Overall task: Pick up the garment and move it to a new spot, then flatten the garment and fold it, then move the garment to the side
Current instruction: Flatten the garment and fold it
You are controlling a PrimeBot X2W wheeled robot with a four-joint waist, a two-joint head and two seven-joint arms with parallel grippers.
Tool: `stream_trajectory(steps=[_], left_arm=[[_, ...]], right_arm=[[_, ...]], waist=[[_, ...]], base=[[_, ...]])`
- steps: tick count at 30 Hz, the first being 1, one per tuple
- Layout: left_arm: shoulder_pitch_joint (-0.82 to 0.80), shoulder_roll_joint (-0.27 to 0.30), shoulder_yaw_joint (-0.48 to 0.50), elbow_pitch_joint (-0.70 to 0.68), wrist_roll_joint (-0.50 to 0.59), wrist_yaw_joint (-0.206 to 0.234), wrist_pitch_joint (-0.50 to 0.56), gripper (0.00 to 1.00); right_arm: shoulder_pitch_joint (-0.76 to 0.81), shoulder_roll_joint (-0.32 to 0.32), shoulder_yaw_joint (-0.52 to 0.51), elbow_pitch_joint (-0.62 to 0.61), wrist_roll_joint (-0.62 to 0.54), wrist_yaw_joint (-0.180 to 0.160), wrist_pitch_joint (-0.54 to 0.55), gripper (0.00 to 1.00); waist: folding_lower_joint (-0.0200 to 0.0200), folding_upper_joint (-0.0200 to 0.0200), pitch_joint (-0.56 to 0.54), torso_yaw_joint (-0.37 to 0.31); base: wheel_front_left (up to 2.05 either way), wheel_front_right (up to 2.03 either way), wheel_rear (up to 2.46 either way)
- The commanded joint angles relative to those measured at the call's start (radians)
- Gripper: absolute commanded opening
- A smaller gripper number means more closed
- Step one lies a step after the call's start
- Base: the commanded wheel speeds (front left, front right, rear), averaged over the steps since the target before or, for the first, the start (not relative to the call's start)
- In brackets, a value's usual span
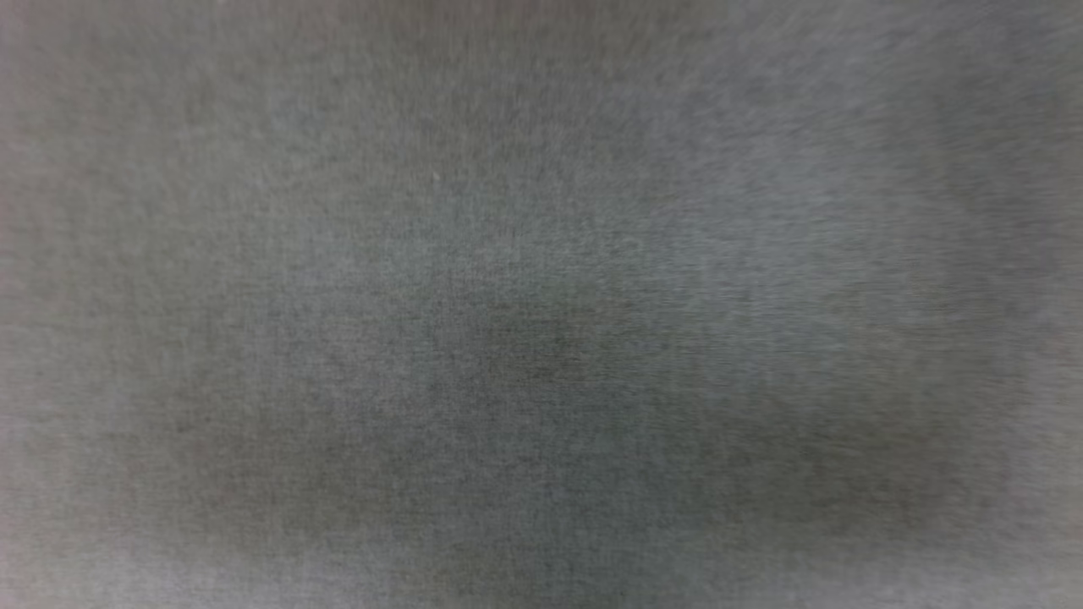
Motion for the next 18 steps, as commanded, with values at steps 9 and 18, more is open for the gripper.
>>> stream_trajectory(steps=[9,18], left_arm=[[0.255,-0.005,-0.124,-0.051,-0.111,-0.006,0.038,0.00],[0.540,0.117,-0.281,-0.224,-0.270,-0.006,0.251,0.00]], right_arm=[[0.114,-0.001,0.064,0.128,0.011,-0.001,-0.012,0.00],[0.337,-0.071,0.168,0.092,0.182,-0.001,0.060,0.00]], waist=[[0.0000,0.0000,0.087,0.099],[0.0000,0.0000,-0.081,0.116]], base=[[0.00,0.00,0.00],[0.00,0.00,0.00]])
